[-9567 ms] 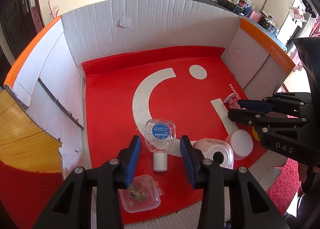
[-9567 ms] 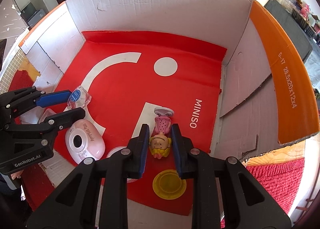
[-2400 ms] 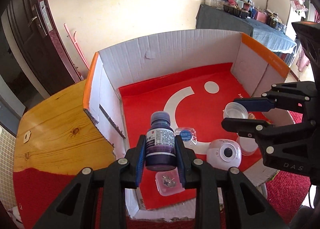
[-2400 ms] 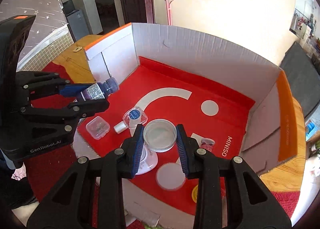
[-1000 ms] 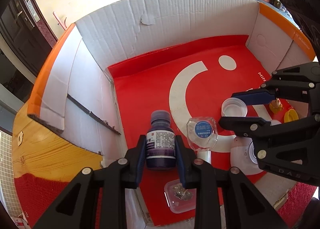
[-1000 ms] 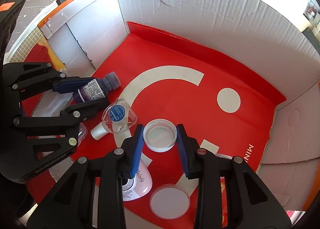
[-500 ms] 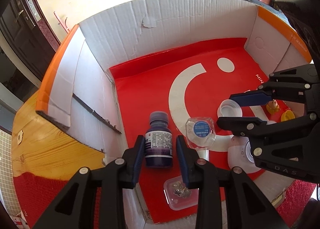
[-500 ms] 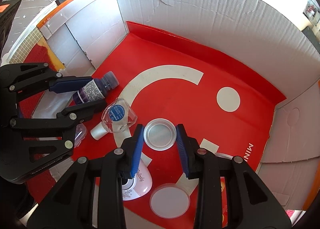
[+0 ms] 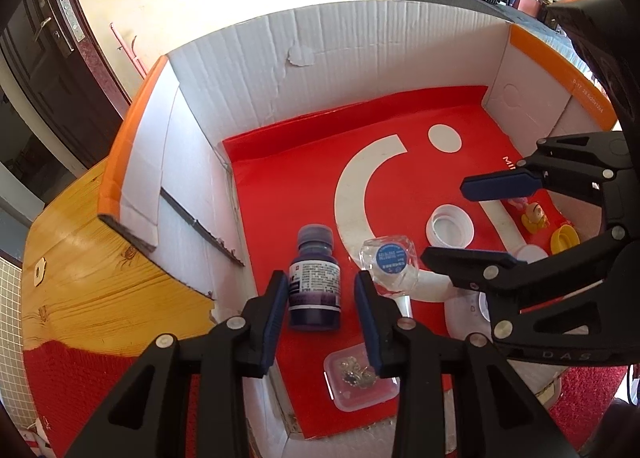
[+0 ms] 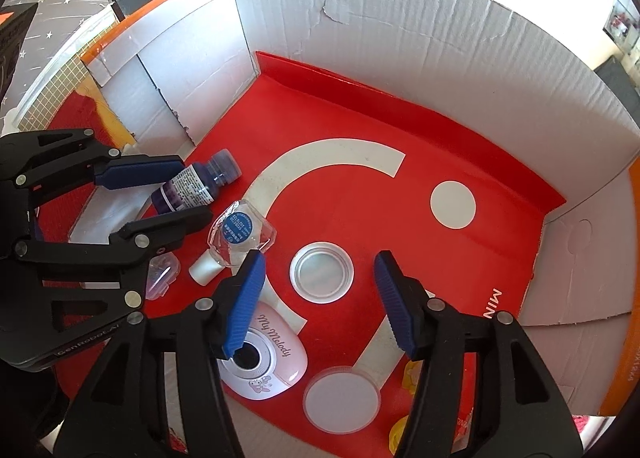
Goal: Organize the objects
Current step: 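Open both grippers and release the bottle and lid in the box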
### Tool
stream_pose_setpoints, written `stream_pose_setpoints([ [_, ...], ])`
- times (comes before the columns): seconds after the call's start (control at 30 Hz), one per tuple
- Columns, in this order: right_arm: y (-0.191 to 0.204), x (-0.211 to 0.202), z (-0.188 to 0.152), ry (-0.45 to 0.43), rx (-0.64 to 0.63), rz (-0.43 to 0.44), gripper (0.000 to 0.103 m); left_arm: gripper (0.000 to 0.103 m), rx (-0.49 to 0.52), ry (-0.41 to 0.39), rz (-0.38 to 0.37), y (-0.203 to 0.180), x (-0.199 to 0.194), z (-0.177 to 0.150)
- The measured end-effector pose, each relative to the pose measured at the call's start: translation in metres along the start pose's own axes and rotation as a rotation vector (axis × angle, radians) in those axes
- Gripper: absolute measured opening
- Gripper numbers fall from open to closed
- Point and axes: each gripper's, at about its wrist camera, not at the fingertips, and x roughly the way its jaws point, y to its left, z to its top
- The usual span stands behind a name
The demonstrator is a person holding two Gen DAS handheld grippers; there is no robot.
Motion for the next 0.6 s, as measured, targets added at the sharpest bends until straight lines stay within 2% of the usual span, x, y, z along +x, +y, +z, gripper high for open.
stream_pose_setpoints([
  [0.13,-0.002,-0.008,0.000,-0.010,0.000,-0.011,0.056,0.037,-0.006,-0.016,-0.008,-0.005,-0.003,-0.010],
  [0.2,-0.003,-0.013,-0.001,-0.017,0.002,-0.011,0.056,0.042,-0.015,-0.029,-0.016,-0.006,-0.008,-0.013],
  [0.3,-0.004,-0.025,-0.005,-0.036,0.003,-0.017,0.056,0.044,-0.028,-0.062,-0.030,-0.007,-0.025,-0.026],
  [0.37,-0.003,-0.036,-0.011,-0.055,0.005,-0.019,0.057,0.044,-0.036,-0.087,-0.035,-0.007,-0.036,-0.025],
  [0.6,-0.002,-0.081,-0.041,-0.159,0.020,-0.018,0.063,0.055,-0.066,-0.194,-0.057,-0.020,-0.078,-0.035],
])
